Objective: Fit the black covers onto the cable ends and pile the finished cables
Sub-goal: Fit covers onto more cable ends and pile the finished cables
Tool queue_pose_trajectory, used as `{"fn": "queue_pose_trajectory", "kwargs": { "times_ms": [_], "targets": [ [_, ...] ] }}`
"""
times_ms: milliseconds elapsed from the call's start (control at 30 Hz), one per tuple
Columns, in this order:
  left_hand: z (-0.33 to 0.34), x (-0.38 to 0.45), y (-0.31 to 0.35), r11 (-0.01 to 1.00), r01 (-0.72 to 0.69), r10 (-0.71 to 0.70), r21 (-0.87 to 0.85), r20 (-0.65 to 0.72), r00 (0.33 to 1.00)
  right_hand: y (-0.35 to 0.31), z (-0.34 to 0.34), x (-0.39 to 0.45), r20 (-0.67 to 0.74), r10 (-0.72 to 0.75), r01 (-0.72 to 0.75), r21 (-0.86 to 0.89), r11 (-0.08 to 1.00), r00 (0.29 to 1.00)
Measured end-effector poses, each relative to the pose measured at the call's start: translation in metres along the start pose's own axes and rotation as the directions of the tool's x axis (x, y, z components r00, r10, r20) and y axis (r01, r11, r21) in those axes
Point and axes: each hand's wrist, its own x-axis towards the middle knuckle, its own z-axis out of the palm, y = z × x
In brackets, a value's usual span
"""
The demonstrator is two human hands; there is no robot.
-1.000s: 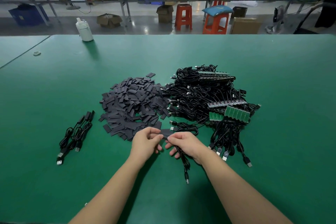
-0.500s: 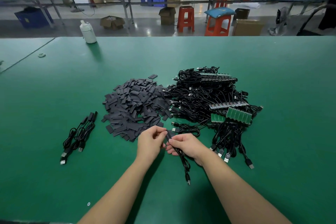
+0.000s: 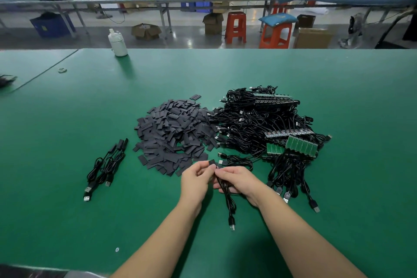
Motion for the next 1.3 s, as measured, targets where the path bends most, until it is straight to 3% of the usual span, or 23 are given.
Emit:
{"fn": "queue_pose_trajectory", "kwargs": {
  "times_ms": [200, 300, 433, 600, 733, 800, 867, 967, 1133, 1300],
  "targets": [
    [-0.053, 0.017, 0.028, 0.976, -0.066, 0.07, 0.206, -0.013, 0.997, 0.002, 0.005, 0.002, -0.056, 0.024, -0.025, -0.011, 1.0, 0.998],
    [-0.1, 0.04, 0.043, 0.939, -0.037, 0.071, 0.341, -0.09, 0.993, 0.003, 0.006, 0.001, -0.081, 0.015, -0.016, -0.02, 1.0, 0.997],
    [-0.155, 0.074, 0.053, 0.756, 0.004, 0.172, 0.655, -0.205, 0.964, 0.006, 0.008, 0.001, -0.104, -0.017, 0.012, -0.046, 0.999, 0.994],
    [-0.191, 0.113, 0.066, 0.537, 0.031, 0.302, 0.843, -0.227, 0.926, 0.006, 0.004, 0.002, -0.091, -0.002, -0.003, -0.064, 0.998, 0.996],
    [-0.202, 0.125, 0.076, 0.469, -0.022, 0.36, 0.883, -0.168, 0.918, 0.005, 0.002, 0.005, -0.081, 0.02, -0.025, -0.064, 0.998, 0.997],
    [-0.204, 0.123, 0.076, 0.374, 0.021, 0.385, 0.927, -0.176, 0.906, 0.007, 0.001, 0.005, -0.079, 0.02, -0.026, -0.067, 0.997, 0.997],
    [-0.206, 0.117, 0.074, 0.214, 0.091, 0.257, 0.973, -0.146, 0.955, 0.007, 0.0, 0.006, -0.075, 0.017, -0.023, -0.076, 0.997, 0.997],
    [-0.206, 0.108, 0.064, 0.018, 0.061, 0.052, 0.998, -0.062, 0.997, 0.008, 0.0, 0.006, -0.073, 0.017, -0.023, -0.08, 0.997, 0.997],
    [-0.209, 0.108, 0.051, -0.08, 0.017, 0.061, 0.997, -0.012, 0.998, 0.01, 0.0, 0.007, -0.075, 0.004, -0.011, -0.092, 0.996, 0.997],
    [-0.218, 0.116, 0.043, -0.03, 0.04, 0.176, 0.999, -0.035, 0.984, 0.011, -0.001, 0.007, -0.079, 0.0, -0.007, -0.091, 0.996, 0.997]
  ]
}}
